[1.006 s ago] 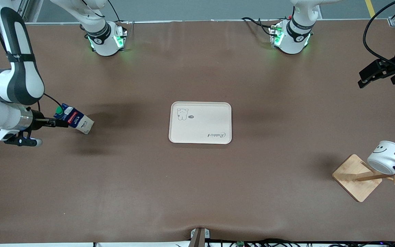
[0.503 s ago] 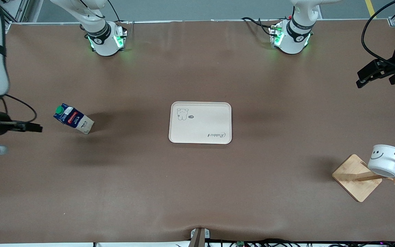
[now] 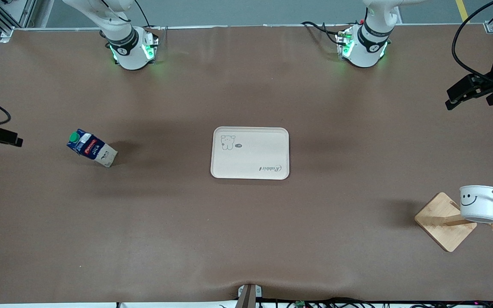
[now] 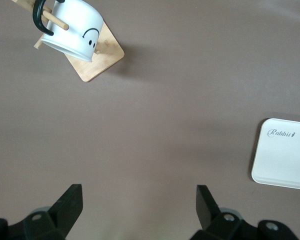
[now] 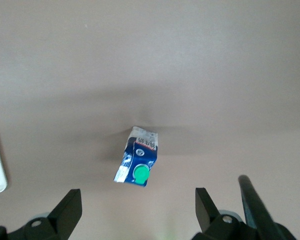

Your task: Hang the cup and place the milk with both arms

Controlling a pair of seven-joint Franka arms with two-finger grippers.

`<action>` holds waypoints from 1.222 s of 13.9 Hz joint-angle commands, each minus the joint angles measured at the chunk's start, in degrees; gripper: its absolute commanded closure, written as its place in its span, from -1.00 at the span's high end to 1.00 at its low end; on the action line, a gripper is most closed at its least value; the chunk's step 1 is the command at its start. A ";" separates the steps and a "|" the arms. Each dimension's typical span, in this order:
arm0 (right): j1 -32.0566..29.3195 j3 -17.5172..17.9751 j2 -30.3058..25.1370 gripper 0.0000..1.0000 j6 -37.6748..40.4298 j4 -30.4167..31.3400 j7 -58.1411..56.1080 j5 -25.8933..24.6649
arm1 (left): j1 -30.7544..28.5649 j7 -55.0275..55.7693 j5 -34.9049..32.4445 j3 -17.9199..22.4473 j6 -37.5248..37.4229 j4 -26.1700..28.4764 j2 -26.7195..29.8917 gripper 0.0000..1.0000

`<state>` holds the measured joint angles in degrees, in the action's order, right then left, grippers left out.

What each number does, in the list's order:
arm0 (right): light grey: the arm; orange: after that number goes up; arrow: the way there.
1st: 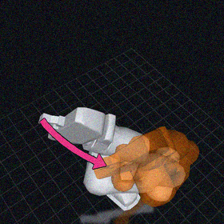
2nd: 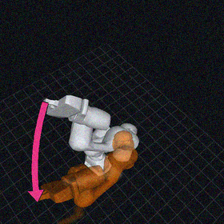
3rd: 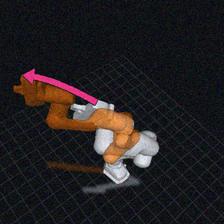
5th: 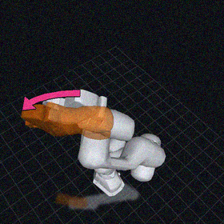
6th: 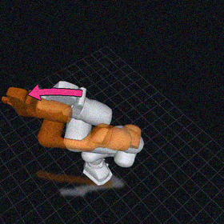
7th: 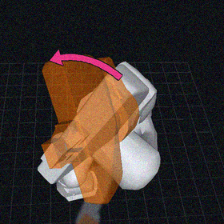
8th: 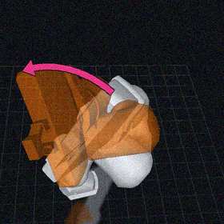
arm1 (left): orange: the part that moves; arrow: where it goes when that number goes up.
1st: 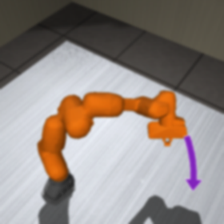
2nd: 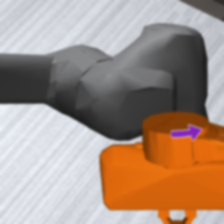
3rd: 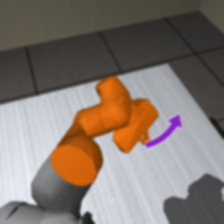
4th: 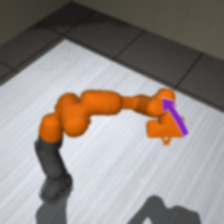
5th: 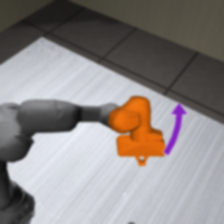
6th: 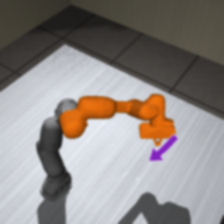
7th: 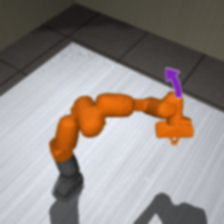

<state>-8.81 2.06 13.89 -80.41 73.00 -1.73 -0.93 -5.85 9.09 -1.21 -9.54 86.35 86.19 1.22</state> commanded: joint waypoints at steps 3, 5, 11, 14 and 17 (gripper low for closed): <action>-0.07 0.14 -15.18 1.00 0.61 13.27 -1.17 1.63 | -0.04 -0.30 0.68 0.22 0.05 0.47 0.63 1.00; -0.24 -0.04 -18.44 1.00 0.35 18.56 -1.08 1.54 | -0.04 -0.30 0.68 0.14 0.05 0.56 0.54 1.00; -0.68 -0.22 -18.73 1.00 -1.93 18.51 -1.43 0.58 | -0.04 -0.12 0.77 0.13 0.13 0.39 0.36 1.00; 1.41 0.22 -16.45 1.00 -2.38 15.08 -1.26 -1.61 | 0.14 -0.04 0.42 0.14 0.13 0.30 -0.08 1.00; 1.95 0.22 -15.56 1.00 -2.56 13.66 -0.91 -1.88 | 0.05 0.31 0.51 0.14 0.13 0.30 -0.08 1.00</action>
<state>-7.35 2.20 -3.14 -83.34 88.86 -2.70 -1.61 -5.86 9.09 -1.21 -9.53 86.36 86.37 0.91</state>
